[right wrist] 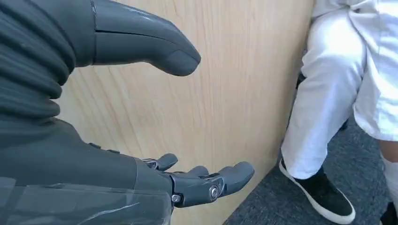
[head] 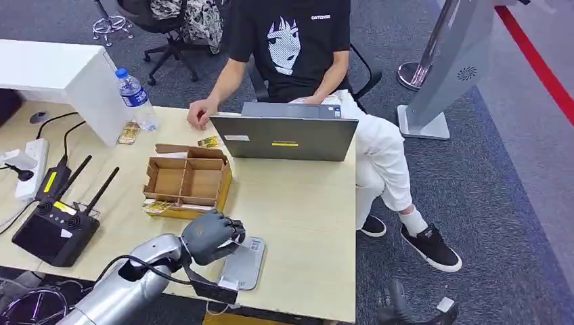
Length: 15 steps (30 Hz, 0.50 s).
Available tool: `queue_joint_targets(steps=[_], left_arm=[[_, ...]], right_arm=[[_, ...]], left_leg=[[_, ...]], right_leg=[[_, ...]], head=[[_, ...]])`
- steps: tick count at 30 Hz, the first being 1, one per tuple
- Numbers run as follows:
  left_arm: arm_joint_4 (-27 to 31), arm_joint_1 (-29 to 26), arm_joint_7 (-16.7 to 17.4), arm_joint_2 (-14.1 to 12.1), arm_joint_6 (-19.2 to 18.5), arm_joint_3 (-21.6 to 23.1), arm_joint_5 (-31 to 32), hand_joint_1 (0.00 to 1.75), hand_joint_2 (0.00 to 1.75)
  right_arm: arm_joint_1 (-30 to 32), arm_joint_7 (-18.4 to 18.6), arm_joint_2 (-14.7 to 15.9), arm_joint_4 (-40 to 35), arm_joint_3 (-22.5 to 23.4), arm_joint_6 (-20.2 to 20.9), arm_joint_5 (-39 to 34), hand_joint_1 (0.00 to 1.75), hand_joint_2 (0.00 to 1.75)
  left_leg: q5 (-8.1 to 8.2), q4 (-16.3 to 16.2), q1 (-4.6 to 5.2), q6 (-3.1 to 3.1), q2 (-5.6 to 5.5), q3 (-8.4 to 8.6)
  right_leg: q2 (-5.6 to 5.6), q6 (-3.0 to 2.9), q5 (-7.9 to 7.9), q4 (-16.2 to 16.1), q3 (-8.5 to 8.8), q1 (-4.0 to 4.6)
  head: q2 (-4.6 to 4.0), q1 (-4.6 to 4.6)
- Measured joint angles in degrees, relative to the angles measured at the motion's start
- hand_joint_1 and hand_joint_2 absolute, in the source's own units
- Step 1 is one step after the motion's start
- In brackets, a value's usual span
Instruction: Pass the card to the sensor for recognition and then transmit it.
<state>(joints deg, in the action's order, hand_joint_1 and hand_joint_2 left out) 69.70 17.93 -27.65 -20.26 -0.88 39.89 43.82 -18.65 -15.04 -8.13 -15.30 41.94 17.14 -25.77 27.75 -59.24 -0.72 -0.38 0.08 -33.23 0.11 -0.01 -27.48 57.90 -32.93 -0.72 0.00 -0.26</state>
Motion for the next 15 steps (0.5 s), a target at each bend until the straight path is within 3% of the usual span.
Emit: queue_joint_targets(steps=[8, 11, 15], left_arm=[[0.04, 0.0, -0.35, -0.5, -0.24, 0.07, -0.61, 1.75, 1.75], [0.28, 0.0, -0.78, -1.99, -0.5, 0.39, -1.48, 1.75, 1.75], [0.26, 0.01, 1.2, -2.1, 0.7, 0.46, -0.37, 1.75, 1.75]], right_arm=[[-0.06, 0.0, 0.0, 0.02, 0.0, -0.09, 0.0, 0.0, 1.75], [-0.28, 0.0, 0.0, 0.09, 0.0, -0.15, 0.02, 0.0, 1.75], [-0.33, 0.0, 0.0, 0.09, 0.0, -0.24, 0.02, 0.0, 1.75]], left_leg=[[0.0, 0.0, 0.0, 0.0, -0.01, 0.0], [0.0, 0.0, 0.0, 0.0, -0.01, 0.0], [0.0, 0.0, 0.0, 0.0, -0.01, 0.0]], right_leg=[[-0.01, 0.0, 0.0, 0.0, 0.0, 0.0], [-0.01, 0.0, 0.0, 0.0, 0.0, 0.0], [-0.01, 0.0, 0.0, -0.01, 0.0, -0.01]], head=[[0.0, 0.0], [0.0, 0.0], [0.0, 0.0]])
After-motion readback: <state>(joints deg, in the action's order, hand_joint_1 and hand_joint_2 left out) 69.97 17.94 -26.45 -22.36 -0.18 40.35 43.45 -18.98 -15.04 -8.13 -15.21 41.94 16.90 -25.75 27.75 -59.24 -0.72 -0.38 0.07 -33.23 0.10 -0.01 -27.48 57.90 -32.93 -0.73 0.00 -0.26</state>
